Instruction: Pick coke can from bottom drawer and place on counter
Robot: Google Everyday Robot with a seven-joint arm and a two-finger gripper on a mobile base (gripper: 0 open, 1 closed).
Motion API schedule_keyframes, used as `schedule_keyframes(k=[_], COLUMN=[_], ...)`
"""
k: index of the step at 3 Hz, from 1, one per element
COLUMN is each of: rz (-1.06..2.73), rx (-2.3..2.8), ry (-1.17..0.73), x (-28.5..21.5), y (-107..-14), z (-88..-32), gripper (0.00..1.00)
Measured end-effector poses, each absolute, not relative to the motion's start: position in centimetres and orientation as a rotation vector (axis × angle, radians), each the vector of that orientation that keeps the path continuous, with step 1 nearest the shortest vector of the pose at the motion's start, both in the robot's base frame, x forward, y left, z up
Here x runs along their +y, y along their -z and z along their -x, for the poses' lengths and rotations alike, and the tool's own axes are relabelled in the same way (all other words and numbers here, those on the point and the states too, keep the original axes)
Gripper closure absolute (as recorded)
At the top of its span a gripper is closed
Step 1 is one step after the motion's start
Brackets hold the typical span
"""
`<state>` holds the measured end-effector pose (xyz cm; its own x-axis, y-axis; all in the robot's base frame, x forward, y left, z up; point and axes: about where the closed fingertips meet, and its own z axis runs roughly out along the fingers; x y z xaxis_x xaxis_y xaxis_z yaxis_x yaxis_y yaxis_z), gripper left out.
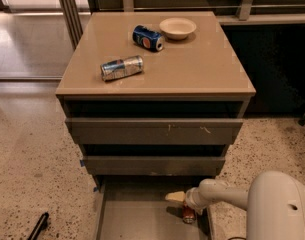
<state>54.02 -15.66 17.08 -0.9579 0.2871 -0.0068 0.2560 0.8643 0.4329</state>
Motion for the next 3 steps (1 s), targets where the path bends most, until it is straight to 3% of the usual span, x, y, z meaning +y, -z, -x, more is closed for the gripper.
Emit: schedule_keyframes(k=[3], rz=[-0.429], rx=[3.088], ry=[-0.457], x=[-17.1], y=[-12.8], z=[-52.8], gripper=[0.00])
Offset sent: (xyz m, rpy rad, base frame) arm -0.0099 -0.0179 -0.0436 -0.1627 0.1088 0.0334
